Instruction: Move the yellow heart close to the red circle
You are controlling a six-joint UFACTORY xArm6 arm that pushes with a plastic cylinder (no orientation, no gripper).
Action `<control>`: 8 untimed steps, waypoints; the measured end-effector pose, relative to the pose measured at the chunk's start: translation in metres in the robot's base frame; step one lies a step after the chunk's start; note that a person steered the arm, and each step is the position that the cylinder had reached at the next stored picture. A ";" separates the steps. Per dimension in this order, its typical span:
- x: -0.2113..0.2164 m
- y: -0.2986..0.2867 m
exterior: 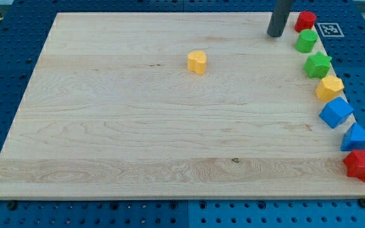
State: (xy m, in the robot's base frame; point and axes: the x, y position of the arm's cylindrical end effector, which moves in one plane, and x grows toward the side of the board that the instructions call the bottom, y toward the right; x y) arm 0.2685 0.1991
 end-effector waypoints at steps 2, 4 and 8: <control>0.035 0.000; 0.037 -0.001; 0.163 -0.033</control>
State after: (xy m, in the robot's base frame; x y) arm 0.4316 0.1657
